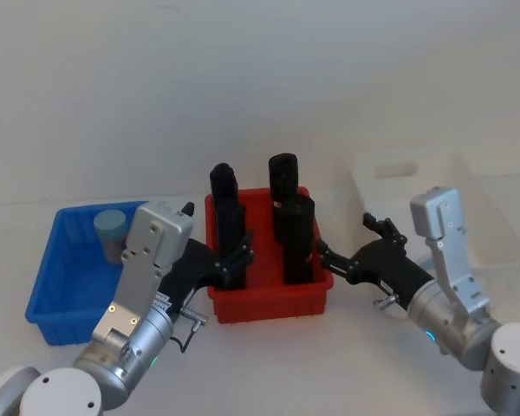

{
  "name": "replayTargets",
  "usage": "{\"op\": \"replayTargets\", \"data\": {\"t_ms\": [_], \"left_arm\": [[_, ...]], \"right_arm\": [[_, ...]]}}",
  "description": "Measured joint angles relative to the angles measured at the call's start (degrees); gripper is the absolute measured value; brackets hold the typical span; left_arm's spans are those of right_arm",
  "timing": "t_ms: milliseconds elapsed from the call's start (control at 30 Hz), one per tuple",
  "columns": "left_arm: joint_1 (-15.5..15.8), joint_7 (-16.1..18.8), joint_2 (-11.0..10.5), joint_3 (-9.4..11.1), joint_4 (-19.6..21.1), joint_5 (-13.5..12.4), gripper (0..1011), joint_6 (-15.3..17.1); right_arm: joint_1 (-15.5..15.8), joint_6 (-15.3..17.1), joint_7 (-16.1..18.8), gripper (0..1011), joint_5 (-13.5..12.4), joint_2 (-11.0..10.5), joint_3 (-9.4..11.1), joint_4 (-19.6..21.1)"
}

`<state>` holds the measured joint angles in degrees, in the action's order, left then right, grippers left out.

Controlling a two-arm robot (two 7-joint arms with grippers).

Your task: Pick the cotton swabs from the blue box and place them into the white box.

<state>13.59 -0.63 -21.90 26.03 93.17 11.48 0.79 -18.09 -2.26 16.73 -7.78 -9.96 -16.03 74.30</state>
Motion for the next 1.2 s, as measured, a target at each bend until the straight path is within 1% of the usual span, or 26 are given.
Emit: {"op": "replayTargets", "data": {"t_ms": [133,233,300,333,367,433,500,533,567,667,833,900,933,1033,1167,1200], "left_arm": [[0.0,0.0,0.0,0.0,0.0,0.0,1004,0.0],[0.0,0.0,0.0,0.0,0.0,0.0,1004,0.0],[0.0,0.0,0.0,0.0,0.0,0.0,1004,0.0],[0.0,0.0,0.0,0.0,0.0,0.0,1004,0.0],[0.0,0.0,0.0,0.0,0.01,0.0,1004,0.0],[0.0,0.0,0.0,0.0,0.0,0.0,1004,0.0],[0.0,0.0,0.0,0.0,0.0,0.0,1004,0.0],[0.0,0.0,0.0,0.0,0.0,0.0,1004,0.0],[0.0,0.01,0.0,0.0,0.01,0.0,1004,0.0],[0.0,0.0,0.0,0.0,0.0,0.0,1004,0.0],[0.0,0.01,0.0,0.0,0.0,0.0,1004,0.0],[0.0,0.0,0.0,0.0,0.0,0.0,1004,0.0],[0.0,0.01,0.0,0.0,0.01,0.0,1004,0.0],[0.0,0.01,0.0,0.0,0.0,0.0,1004,0.0],[0.0,0.0,0.0,0.0,0.0,0.0,1004,0.0],[0.0,0.01,0.0,0.0,0.0,0.0,1004,0.0]], "right_arm": [[-2.8,-1.18,1.46,1001,1.19,1.4,-0.53,-4.39],[-4.25,-1.78,2.05,1001,1.6,2.1,-0.79,-6.67],[-5.91,-2.6,2.82,1001,2.08,2.91,-1.07,-9.38],[-5.91,-2.6,2.82,1001,2.08,2.91,-1.07,-9.38],[-6.88,-3.0,3.15,1001,2.27,3.36,-1.22,-10.94],[-8.13,-3.67,3.65,1001,2.56,3.92,-1.38,-13.0],[-8.83,-4.03,3.89,1001,2.71,4.24,-1.47,-14.17],[-9.78,-4.42,4.15,1001,2.88,4.66,-1.58,-15.72],[-9.78,-4.42,4.15,1001,2.88,4.66,-1.58,-15.72],[-11.49,-5.33,4.56,1001,3.17,5.42,-1.74,-18.61],[-13.48,-6.36,4.93,994,3.39,6.24,-1.87,-21.87],[-14.39,-6.78,5.17,961,3.43,6.6,-1.9,-23.39],[-14.65,-6.97,5.31,920,3.43,6.7,-1.89,-23.83],[-15.75,-7.58,5.78,871,3.41,7.12,-1.9,-25.69],[-17.2,-8.63,6.47,768,3.17,7.69,-1.92,-28.26],[-17.35,-8.78,6.56,712,3.12,7.74,-1.92,-28.51]]}}
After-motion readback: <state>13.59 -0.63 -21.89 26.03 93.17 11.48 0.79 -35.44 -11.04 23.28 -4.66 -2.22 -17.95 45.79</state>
